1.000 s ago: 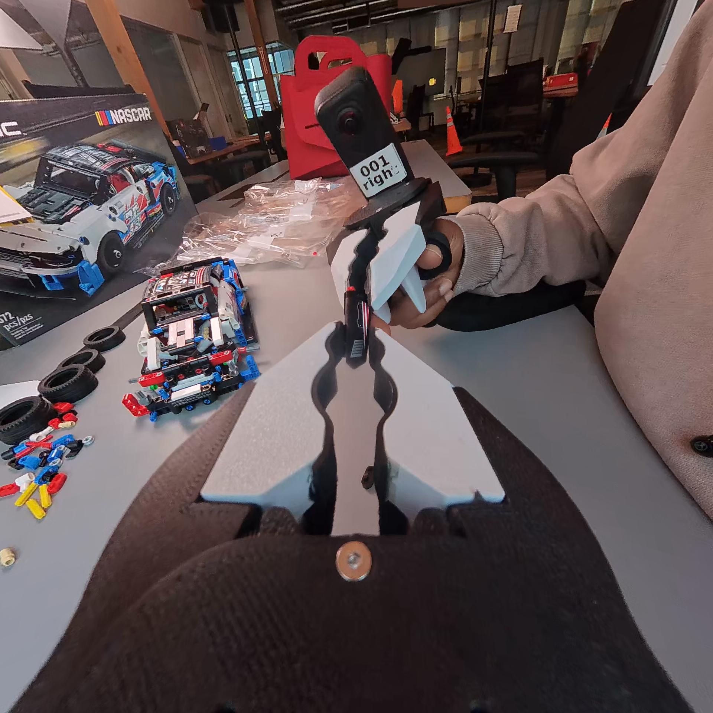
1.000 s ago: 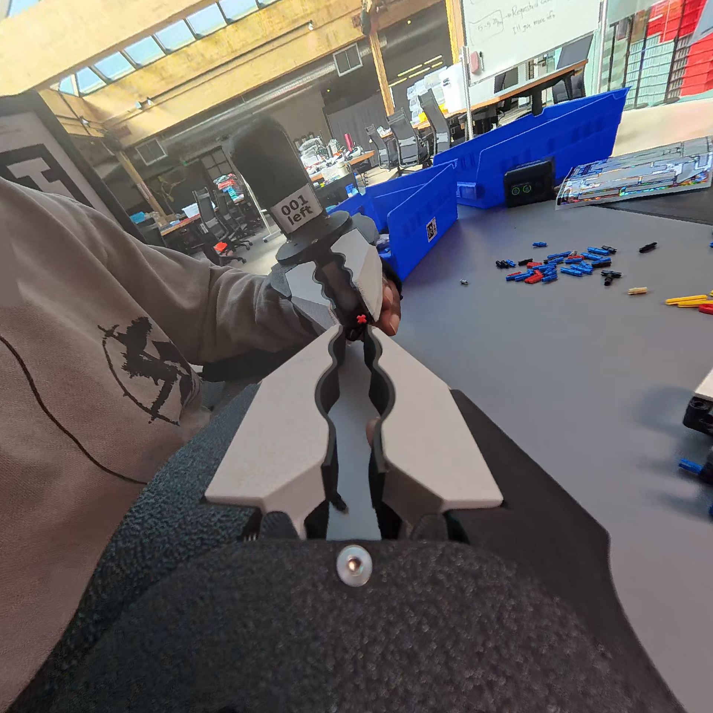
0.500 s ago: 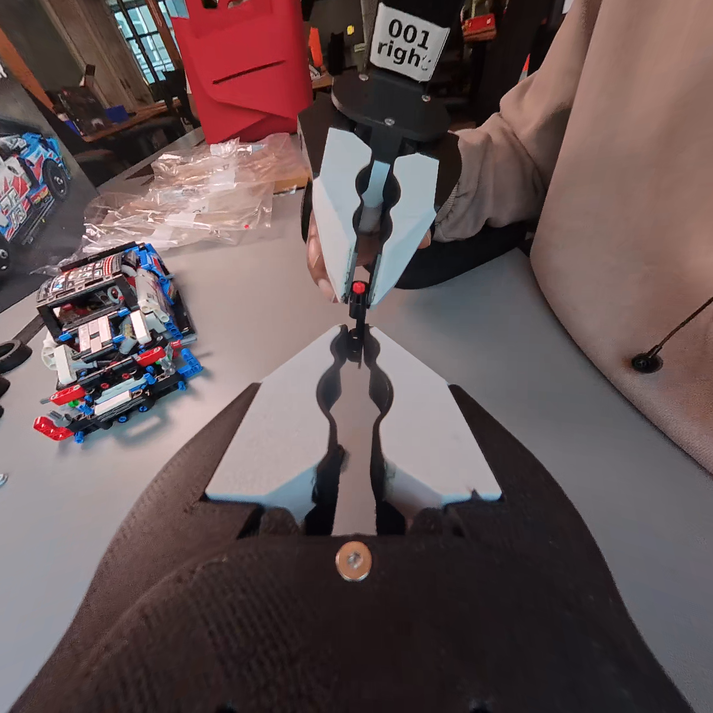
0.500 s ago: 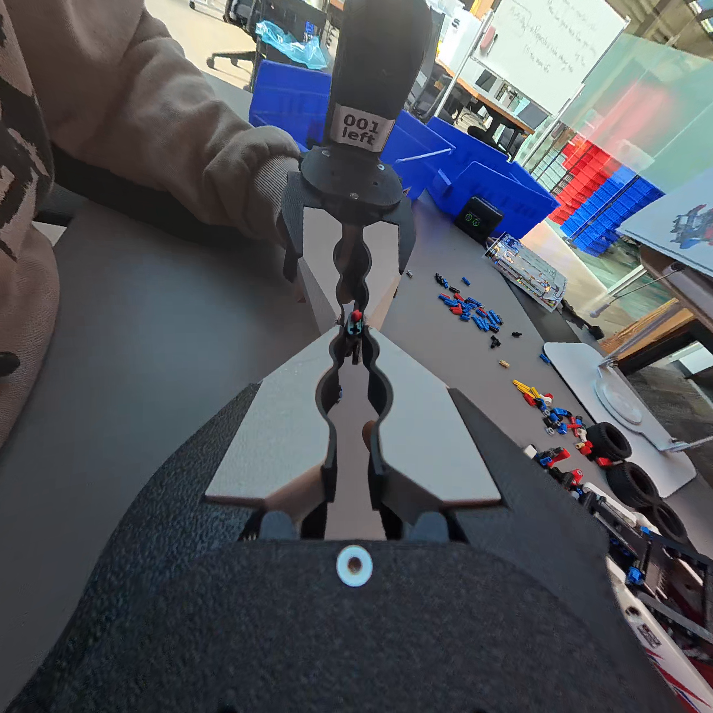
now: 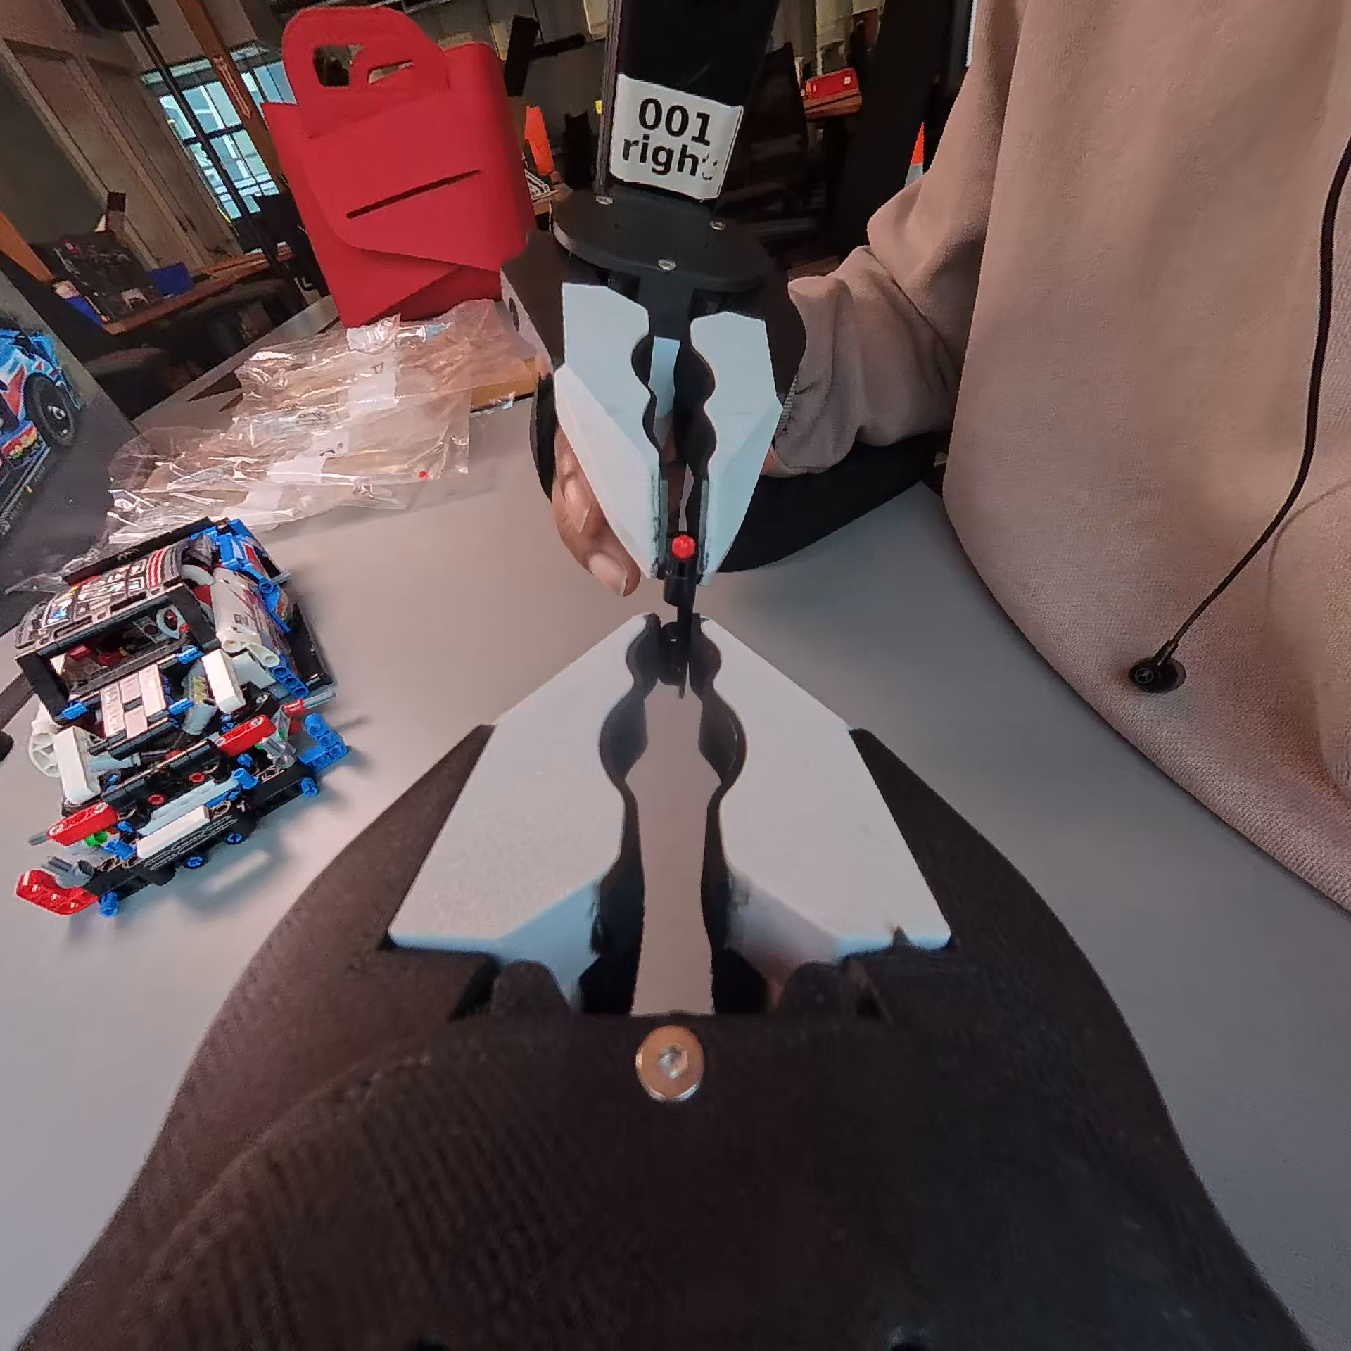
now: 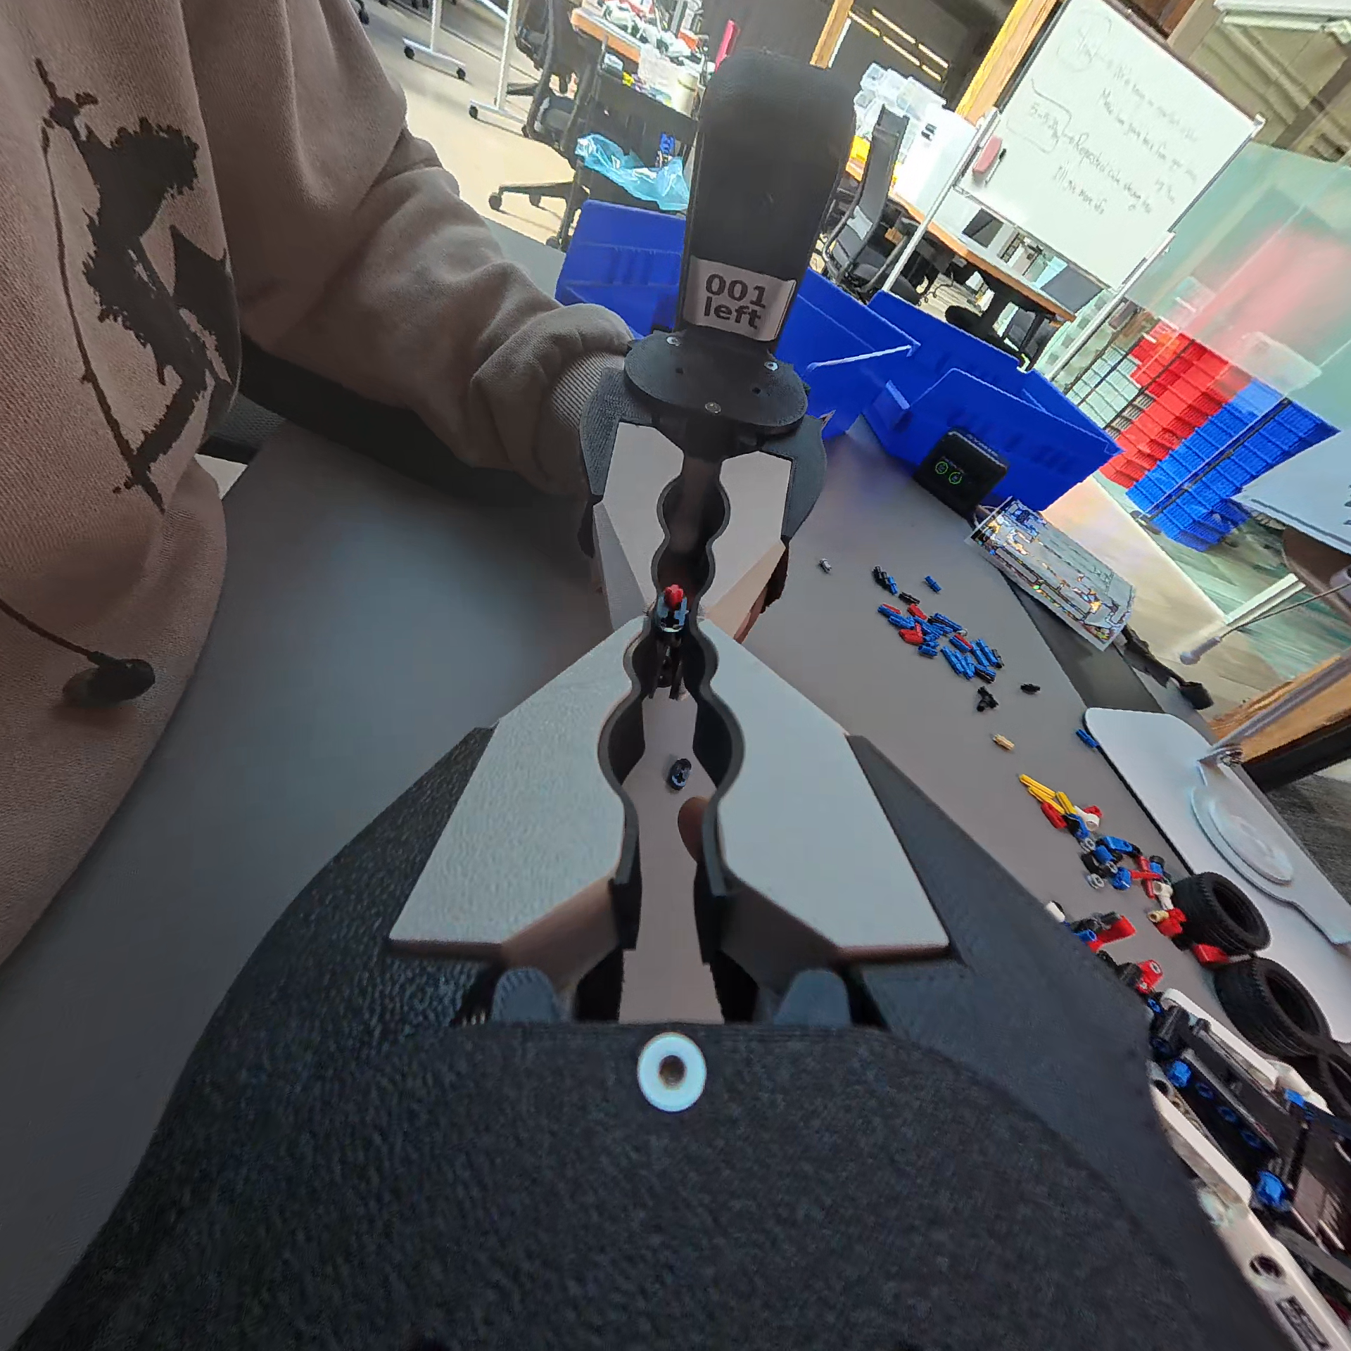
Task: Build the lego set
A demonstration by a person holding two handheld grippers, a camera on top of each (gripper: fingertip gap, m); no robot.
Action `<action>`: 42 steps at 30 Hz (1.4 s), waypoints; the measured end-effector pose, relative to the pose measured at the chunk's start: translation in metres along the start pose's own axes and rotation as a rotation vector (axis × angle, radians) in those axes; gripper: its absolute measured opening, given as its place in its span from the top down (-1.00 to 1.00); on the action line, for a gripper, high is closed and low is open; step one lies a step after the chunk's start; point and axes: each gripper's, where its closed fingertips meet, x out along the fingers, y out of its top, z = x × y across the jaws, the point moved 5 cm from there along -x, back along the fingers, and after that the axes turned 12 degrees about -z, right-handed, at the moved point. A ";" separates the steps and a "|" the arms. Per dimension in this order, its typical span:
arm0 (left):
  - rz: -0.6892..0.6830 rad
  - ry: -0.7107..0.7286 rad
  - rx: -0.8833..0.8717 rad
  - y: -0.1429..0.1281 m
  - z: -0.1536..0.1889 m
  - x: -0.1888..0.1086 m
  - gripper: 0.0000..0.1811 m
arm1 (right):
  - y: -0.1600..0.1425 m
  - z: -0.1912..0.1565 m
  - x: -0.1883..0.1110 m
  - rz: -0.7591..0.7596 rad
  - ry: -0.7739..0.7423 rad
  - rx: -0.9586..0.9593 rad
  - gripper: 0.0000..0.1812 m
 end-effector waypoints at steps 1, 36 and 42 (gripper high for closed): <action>0.003 0.001 -0.002 0.000 0.000 0.000 0.94 | 0.000 0.000 0.000 0.004 -0.004 0.000 0.95; -0.198 0.522 -0.025 -0.010 -0.048 -0.012 0.86 | -0.030 0.057 0.024 0.348 0.080 1.115 0.94; -0.187 0.471 -0.053 -0.010 -0.050 -0.016 0.87 | -0.031 0.056 0.024 0.337 0.136 1.130 0.94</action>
